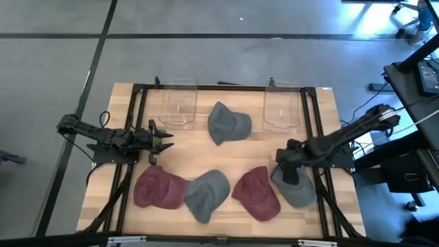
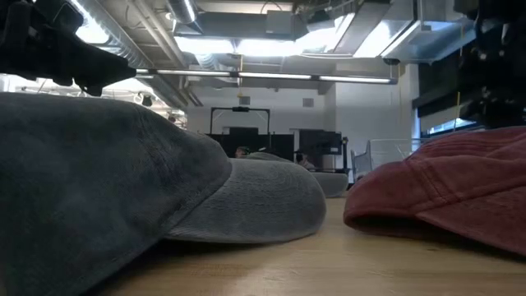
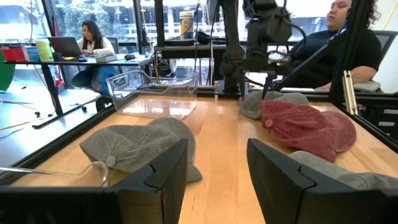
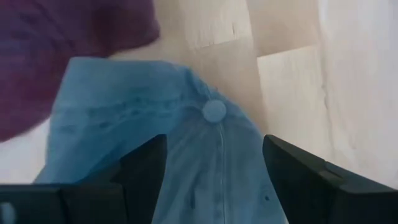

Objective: Pick & Place hat
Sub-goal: Put the bottom right gray cap into the right transparent bin

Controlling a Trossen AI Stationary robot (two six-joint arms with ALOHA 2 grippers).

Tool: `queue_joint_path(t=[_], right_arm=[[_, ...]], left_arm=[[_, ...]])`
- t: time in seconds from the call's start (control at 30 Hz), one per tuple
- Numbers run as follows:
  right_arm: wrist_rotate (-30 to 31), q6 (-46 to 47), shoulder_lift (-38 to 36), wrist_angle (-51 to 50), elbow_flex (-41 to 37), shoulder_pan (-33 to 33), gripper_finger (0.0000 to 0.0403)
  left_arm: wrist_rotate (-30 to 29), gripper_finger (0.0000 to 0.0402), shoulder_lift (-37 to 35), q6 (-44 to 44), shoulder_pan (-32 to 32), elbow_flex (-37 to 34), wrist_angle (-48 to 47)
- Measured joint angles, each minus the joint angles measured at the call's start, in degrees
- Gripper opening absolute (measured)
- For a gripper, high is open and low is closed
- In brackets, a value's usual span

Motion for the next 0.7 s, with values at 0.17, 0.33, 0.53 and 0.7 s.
queue_joint_path(t=[0.17,0.33,0.53,0.7], right_arm=[[0.06,-0.15,4.85,2.2,-0.11,-0.07,0.0265],[-0.1,-0.68,10.66,2.25,-0.15,-0.09,0.0265],[-0.61,0.28,16.25,2.81,0.03,-0.09,0.0262],[-0.73,0.19,18.39,3.33,0.13,-0.07,0.0211]], left_arm=[[0.02,0.016,0.02,-0.03,0.01,0.0,0.0],[0.07,0.016,0.0,-0.03,0.01,0.02,0.0],[0.11,0.016,0.02,-0.09,0.01,0.02,0.0],[0.15,0.016,0.02,-0.05,0.02,0.0,0.0]])
